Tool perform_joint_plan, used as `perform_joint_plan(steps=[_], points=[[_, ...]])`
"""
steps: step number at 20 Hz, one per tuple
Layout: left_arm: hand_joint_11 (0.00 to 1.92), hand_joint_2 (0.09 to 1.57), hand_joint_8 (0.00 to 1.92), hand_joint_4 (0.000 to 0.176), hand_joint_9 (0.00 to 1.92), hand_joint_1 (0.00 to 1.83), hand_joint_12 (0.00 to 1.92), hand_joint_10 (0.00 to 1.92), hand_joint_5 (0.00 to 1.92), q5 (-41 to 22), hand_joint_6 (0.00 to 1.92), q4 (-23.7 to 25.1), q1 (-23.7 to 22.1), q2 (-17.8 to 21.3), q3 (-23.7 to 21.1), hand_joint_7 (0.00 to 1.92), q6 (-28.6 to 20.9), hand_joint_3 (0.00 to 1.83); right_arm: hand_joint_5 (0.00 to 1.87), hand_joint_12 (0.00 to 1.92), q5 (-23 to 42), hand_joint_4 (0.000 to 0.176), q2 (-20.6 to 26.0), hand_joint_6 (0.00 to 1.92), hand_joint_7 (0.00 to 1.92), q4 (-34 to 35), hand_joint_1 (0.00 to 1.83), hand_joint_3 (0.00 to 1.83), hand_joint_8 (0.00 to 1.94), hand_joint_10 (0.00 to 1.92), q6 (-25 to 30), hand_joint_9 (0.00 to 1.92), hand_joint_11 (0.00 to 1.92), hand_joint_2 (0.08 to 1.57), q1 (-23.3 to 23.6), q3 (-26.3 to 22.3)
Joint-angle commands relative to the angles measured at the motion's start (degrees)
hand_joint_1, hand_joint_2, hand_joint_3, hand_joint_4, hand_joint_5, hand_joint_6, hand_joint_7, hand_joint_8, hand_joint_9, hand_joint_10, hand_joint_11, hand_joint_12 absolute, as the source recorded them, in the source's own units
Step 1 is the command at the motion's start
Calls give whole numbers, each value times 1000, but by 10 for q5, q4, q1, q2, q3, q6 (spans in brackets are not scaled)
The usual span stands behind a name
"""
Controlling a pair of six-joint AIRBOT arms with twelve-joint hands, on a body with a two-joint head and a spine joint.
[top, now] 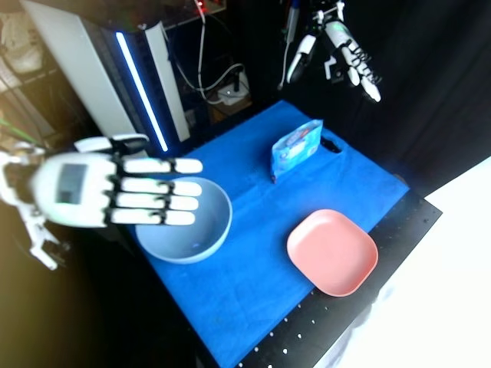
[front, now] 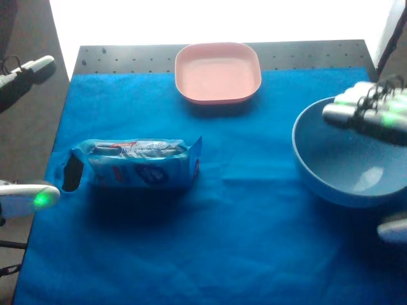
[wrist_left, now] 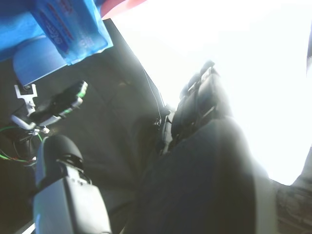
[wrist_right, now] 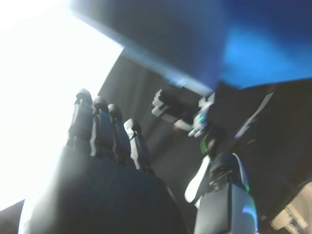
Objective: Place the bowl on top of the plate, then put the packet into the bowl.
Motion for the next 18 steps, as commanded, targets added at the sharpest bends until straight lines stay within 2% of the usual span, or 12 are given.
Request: perform_joint_plan(steps=[1,3,4,6,7,11,13,14,15,16,17,18], points=[[0,887,0,176,0,735,0,0,0,-68,0,-10,-6,-2,2,0,-4,0,0,0,31,173,1,0,0,7,429,0,0,0,4,0,0,861,14,2],[0,889,0,176,0,729,0,0,0,-67,0,-10,-6,-3,2,0,-4,0,0,0,-8,176,0,0,0,-19,399,0,0,0,4,0,0,838,35,7],[0,891,0,176,0,689,0,0,0,-68,0,-10,-6,-4,2,0,-4,0,0,0,-34,165,-1,0,0,-38,377,14,0,0,4,0,0,883,50,11],[0,894,0,176,0,679,0,0,0,-68,0,-11,-6,-6,2,0,-4,0,0,0,-73,176,-8,0,0,-72,421,13,0,0,4,0,0,889,74,19],[0,894,0,176,0,680,0,0,0,-68,0,-11,-6,-6,2,0,-4,0,0,0,-82,162,-12,0,0,-82,530,7,0,0,4,0,0,883,82,23],[0,899,0,170,0,652,0,0,0,-70,0,-11,-7,-7,2,0,-5,2,8,5,-107,108,-27,3,0,-103,554,20,0,0,4,0,12,949,101,35],[0,897,0,175,0,655,0,0,0,-70,0,-10,-7,-7,2,0,-6,1,23,17,-121,104,-32,8,0,-112,541,18,0,3,4,8,39,955,106,40],[0,887,0,176,0,656,0,0,0,-71,0,-10,-7,-9,2,0,-6,0,129,53,-138,49,-35,13,70,-124,540,9,6,14,4,97,122,986,115,44],[0,887,0,176,0,656,0,0,0,-71,0,-10,-7,-9,2,0,-6,0,129,53,-140,49,-36,13,70,-124,540,9,6,14,4,97,122,986,115,44],[19,884,0,173,0,620,8,0,0,-71,0,-10,-7,-10,2,0,-7,0,161,60,-149,37,-39,17,100,-131,532,10,12,18,4,126,138,1000,120,47],[19,886,0,166,0,614,8,0,0,-71,0,-10,-7,-10,2,0,-8,0,236,92,-152,10,-42,13,158,-132,565,6,9,17,4,189,194,1032,122,50],[18,886,0,165,0,613,8,0,0,-72,0,-10,-7,-10,2,0,-8,0,252,99,-153,5,-44,11,171,-132,573,5,9,16,4,203,207,1039,122,52]])
